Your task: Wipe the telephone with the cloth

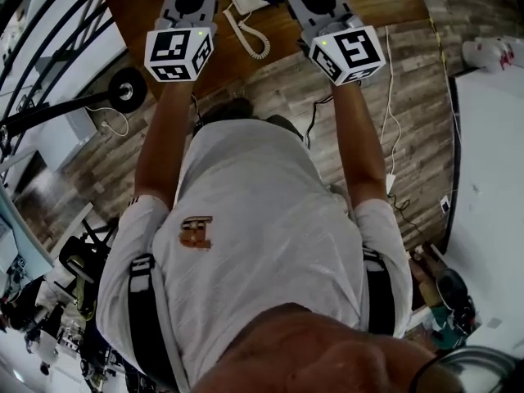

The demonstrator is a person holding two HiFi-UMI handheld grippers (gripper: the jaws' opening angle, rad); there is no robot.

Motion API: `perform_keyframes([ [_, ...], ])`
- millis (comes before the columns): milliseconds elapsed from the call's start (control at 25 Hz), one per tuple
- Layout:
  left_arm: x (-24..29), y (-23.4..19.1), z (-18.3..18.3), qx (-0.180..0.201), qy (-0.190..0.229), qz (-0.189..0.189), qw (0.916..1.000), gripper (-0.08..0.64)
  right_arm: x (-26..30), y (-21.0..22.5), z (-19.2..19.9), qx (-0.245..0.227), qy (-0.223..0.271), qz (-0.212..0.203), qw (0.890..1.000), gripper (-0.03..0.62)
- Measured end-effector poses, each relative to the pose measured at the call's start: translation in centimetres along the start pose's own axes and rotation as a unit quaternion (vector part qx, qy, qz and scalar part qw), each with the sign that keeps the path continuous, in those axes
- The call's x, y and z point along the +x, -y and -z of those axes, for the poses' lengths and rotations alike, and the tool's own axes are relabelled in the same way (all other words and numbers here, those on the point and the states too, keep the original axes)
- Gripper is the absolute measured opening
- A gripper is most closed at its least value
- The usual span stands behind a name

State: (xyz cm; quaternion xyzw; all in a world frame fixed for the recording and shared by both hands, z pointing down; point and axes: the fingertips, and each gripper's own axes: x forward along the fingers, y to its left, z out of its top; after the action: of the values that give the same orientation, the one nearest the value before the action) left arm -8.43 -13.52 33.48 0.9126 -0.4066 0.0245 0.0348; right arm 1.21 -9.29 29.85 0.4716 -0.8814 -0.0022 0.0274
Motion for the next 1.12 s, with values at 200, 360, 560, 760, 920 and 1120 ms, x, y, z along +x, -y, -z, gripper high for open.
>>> perform_keyframes([
  [200, 3.0, -2.1, 1.0, -0.008, -0.019, -0.006, 0.9998, 0.018, 3.3, 2.3, 0.6, 0.001, -0.01, -0.004, 1.0, 0.06],
  [360, 4.6, -4.1, 2.4, -0.02, -0.037, -0.015, 0.999, 0.018, 5.4, 3.4, 1.4, 0.0, -0.02, -0.011, 1.0, 0.06],
  [560, 7.6, -5.1, 4.3, -0.047, -0.07, -0.031, 0.996, 0.02, 7.3, 6.3, 2.3, 0.011, -0.03, -0.022, 0.999, 0.06],
  [760, 9.0, -5.4, 6.2, -0.084, -0.093, -0.057, 0.9905, 0.055, 8.5, 7.9, 3.3, 0.014, -0.038, -0.044, 0.998, 0.06],
  [920, 9.7, -5.7, 7.3, -0.105, -0.113, -0.081, 0.9848, 0.081, 10.1, 8.2, 3.9, 0.015, -0.053, -0.079, 0.995, 0.06],
  [1120, 11.2, -6.1, 9.2, -0.14, -0.149, -0.107, 0.973, 0.101, 12.3, 8.7, 5.2, 0.02, -0.083, -0.135, 0.987, 0.06],
])
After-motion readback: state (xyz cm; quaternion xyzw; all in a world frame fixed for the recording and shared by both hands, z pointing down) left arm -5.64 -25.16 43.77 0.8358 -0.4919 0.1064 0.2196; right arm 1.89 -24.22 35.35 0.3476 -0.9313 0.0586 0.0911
